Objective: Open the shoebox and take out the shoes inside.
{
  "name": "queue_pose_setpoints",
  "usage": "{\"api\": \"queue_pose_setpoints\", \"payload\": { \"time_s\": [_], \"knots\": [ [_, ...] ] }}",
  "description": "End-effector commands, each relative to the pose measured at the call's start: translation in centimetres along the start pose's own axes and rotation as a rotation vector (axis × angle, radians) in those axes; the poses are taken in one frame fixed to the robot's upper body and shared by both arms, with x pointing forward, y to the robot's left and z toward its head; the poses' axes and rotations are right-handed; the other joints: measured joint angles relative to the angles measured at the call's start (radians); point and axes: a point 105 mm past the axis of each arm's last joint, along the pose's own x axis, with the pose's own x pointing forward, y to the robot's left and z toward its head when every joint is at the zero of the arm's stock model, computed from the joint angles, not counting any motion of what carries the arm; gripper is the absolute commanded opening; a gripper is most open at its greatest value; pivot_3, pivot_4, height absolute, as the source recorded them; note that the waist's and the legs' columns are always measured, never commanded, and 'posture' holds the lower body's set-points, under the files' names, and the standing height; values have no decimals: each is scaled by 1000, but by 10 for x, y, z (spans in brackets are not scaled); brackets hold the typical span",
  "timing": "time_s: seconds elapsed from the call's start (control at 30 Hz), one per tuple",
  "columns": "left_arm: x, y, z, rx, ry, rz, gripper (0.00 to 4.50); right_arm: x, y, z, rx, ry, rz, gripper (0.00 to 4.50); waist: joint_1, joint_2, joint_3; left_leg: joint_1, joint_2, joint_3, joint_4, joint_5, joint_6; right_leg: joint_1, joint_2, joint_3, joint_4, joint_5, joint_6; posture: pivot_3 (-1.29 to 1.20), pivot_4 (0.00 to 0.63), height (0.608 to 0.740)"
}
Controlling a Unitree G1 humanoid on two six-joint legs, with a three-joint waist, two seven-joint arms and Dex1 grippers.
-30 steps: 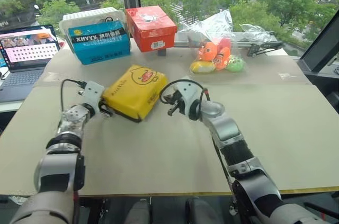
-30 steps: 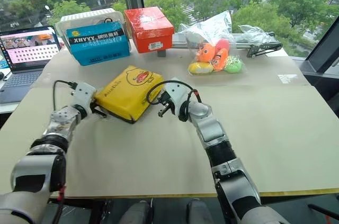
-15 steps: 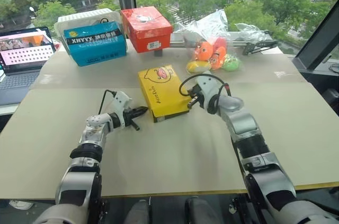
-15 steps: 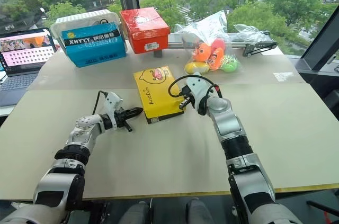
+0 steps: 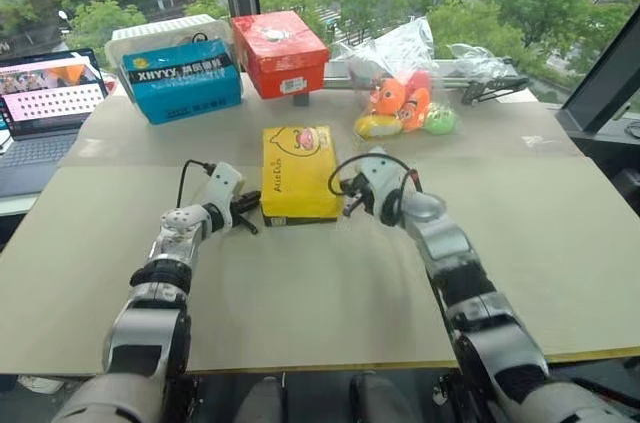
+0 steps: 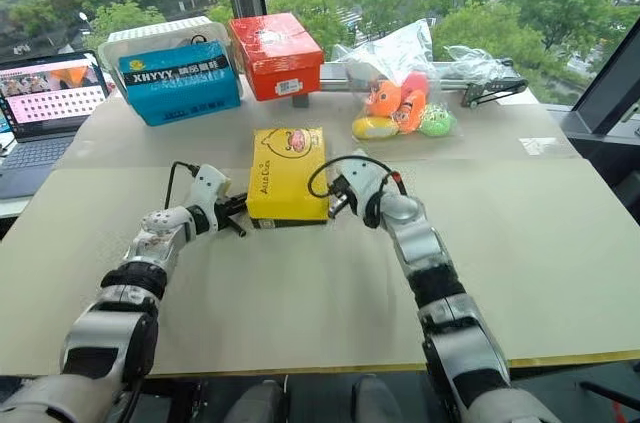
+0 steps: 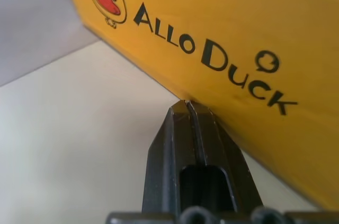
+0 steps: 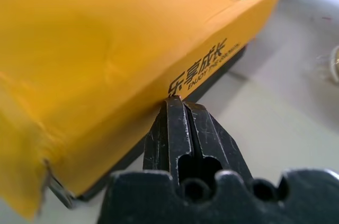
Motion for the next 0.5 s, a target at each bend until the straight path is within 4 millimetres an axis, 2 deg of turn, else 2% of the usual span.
{"api": "queue_pose_setpoints", "payload": {
  "time_s": [0.03,0.13,0.23,0.37,0.5],
  "knots": [
    [-10,-60,9,-11,-51,-184,0,-21,50,26,22,-54,202,23,-2,1,0,0,0,0,0,0,0,0,0,0,0,0,0,0,150,740],
    [-39,-89,1,-70,-25,-200,0,-48,66,17,66,-11,243,23,-3,1,0,1,1,-3,-1,-2,2,-1,0,4,-1,0,1,0,150,740],
    [-59,-105,1,-106,-1,-194,0,-67,74,1,100,56,245,23,2,1,-1,5,1,-2,-1,-3,3,3,0,8,-1,-2,2,0,150,740],
    [-74,-121,7,-131,19,-195,0,-94,75,-19,162,142,212,23,13,0,0,10,1,0,0,-2,4,8,0,8,-2,-6,9,0,150,740],
    [-77,-133,9,-162,30,-224,0,-115,75,-29,187,199,195,23,26,0,0,12,1,4,0,-2,4,11,1,7,-3,-7,9,0,150,740]
  ]
}}
